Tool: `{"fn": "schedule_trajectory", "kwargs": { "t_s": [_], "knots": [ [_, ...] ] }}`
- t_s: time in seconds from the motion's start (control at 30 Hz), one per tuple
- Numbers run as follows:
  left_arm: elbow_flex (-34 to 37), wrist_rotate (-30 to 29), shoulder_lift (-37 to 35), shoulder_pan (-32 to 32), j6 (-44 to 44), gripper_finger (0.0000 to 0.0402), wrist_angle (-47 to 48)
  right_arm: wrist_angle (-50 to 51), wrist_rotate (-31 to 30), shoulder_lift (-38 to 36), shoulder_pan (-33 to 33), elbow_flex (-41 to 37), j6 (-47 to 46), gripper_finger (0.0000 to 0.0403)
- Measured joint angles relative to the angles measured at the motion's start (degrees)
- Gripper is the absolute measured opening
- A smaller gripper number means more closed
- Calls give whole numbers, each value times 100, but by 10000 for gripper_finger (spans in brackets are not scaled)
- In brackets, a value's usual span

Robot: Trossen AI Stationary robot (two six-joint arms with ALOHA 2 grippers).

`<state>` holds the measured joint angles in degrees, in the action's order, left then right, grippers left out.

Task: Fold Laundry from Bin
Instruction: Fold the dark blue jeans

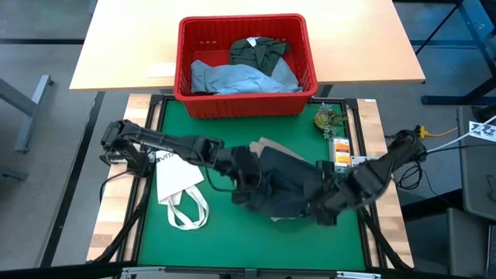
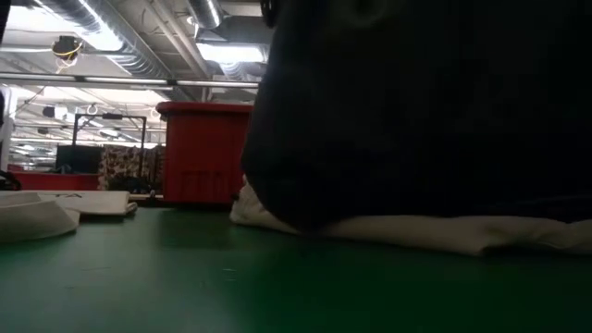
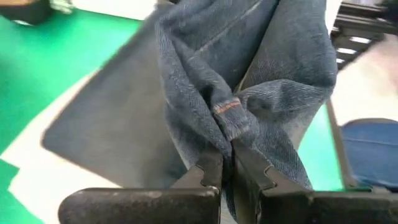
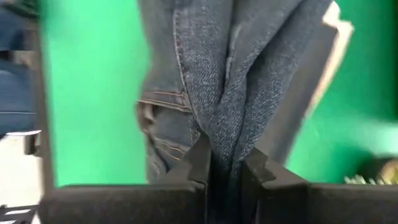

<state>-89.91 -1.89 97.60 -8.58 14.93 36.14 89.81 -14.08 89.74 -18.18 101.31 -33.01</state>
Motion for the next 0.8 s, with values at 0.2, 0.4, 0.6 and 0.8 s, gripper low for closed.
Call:
{"fn": "schedule_trajectory", "kwargs": {
  "t_s": [0.2, 0.4, 0.6, 0.8],
  "knots": [
    [2, 9, 105, 592, -431, 9, -28, -24, 141, -763, 736, -1364, -116, 37],
    [2, 7, 357, 1204, -963, 9, -307, -45, 91, -1199, 1465, -2437, -127, 37],
    [2, 9, 793, 1712, -1425, 11, -756, -131, -184, -1204, 2024, -3266, -101, 37],
    [2, 10, 1212, 2004, -1816, 13, -1047, -508, -439, -1196, 2443, -3849, -75, 37]
  ]
}}
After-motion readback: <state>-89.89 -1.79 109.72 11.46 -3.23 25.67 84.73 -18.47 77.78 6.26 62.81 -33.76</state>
